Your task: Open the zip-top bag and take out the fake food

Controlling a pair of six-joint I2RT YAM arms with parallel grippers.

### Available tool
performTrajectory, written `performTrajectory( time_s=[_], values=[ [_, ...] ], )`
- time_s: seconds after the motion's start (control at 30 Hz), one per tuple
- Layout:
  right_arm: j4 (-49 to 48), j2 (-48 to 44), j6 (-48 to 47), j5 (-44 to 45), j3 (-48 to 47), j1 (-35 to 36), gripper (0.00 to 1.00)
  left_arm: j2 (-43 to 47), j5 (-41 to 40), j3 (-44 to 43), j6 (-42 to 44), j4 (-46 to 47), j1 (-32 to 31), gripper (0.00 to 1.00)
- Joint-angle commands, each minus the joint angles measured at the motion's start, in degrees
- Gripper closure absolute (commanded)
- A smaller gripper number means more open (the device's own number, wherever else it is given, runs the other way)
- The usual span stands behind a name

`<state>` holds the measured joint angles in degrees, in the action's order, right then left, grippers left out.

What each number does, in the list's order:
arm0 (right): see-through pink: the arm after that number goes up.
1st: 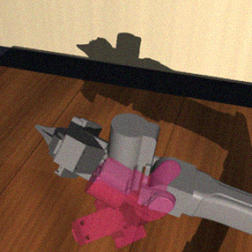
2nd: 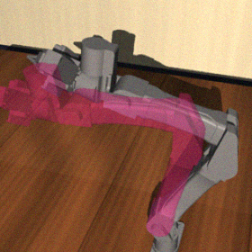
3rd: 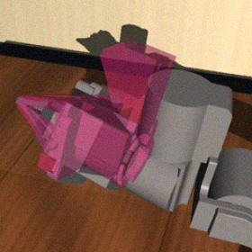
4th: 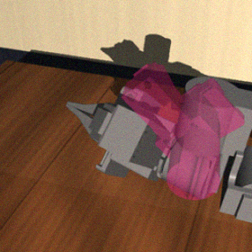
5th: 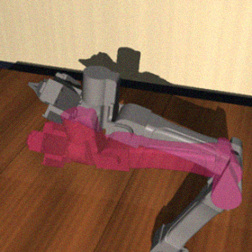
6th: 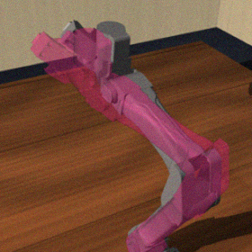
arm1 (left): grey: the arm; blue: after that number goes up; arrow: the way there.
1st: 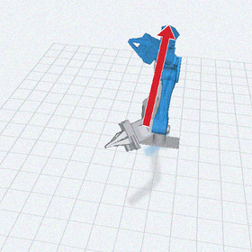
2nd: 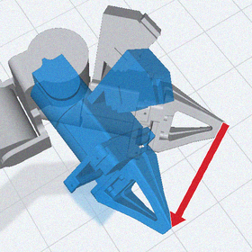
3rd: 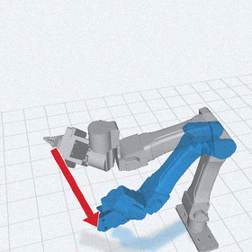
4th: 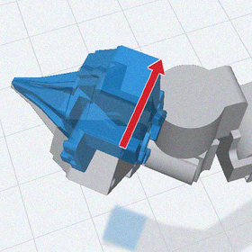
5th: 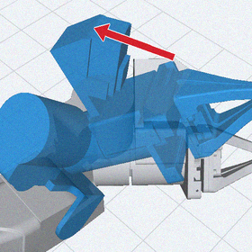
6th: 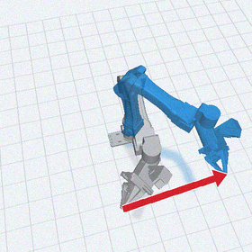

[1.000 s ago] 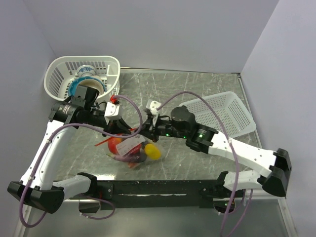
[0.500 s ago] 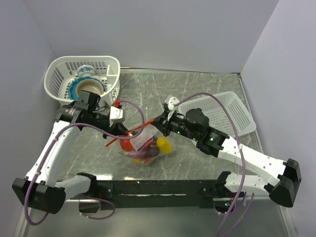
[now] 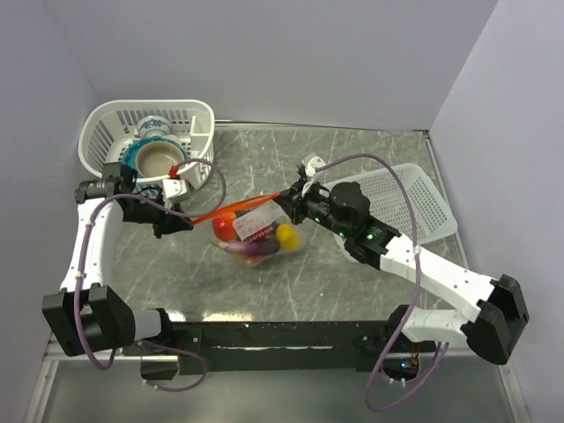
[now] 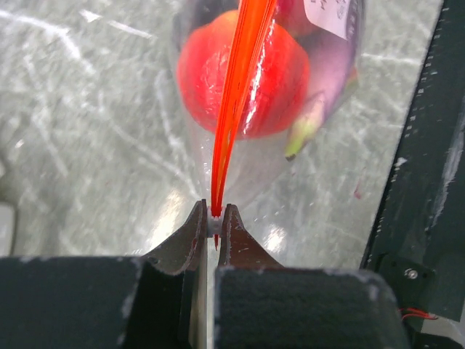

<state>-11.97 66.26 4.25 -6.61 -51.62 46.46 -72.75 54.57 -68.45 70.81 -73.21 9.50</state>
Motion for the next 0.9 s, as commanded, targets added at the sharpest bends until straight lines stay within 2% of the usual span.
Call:
performTrajectory(
  time_s=[0.0, 0.2, 0.37, 0.47, 0.5, 0.6, 0.73, 0.77, 0.8, 0.87],
  values=[
    [-9.0, 2.8, 1.0, 2.7, -4.5, -2.2, 1.0, -0.4, -3.6, -3.7, 5.5, -4.0, 4.4, 0.99],
    [-8.8, 11.2, 1.5, 1.1, -11.5, -2.9, 1.0, -1.8, -1.9, -9.5, 4.9, -4.3, 8.3, 0.99],
    [-8.2, 15.0, 3.0, -0.9, -13.0, -2.9, 1.0, -0.6, 1.4, -9.9, 1.1, -2.2, 8.6, 0.99],
    [-8.7, 13.8, 4.2, -1.4, -9.3, -2.9, 0.89, 2.7, 3.6, -5.4, 2.0, -1.8, 8.5, 0.98],
    [-8.4, 13.3, 4.4, -1.4, -6.9, -3.0, 0.81, 4.3, 4.5, -2.5, 2.4, -2.1, 8.5, 0.97],
    [-5.9, 10.3, 6.0, -1.9, -2.0, -2.7, 0.7, 6.6, 4.2, 2.8, 3.3, -3.3, 7.2, 0.96],
    [-0.8, 1.7, 8.2, 1.7, 3.5, 0.2, 0.63, 8.2, 4.9, 6.8, 3.2, -4.6, 4.0, 0.95],
    [0.2, 0.0, 8.4, 3.9, 4.4, 2.3, 0.58, 8.5, 5.4, 7.4, 2.8, -4.8, 3.4, 0.94],
    [1.2, -1.6, 8.6, 5.5, 5.7, 3.5, 0.37, 9.1, 5.9, 8.1, 2.3, -4.9, 2.7, 0.94],
    [4.9, -5.6, 9.2, 9.6, 6.4, 6.0, 0.35, 9.7, 7.9, 8.7, 0.7, -5.2, 0.4, 0.93]
  ],
)
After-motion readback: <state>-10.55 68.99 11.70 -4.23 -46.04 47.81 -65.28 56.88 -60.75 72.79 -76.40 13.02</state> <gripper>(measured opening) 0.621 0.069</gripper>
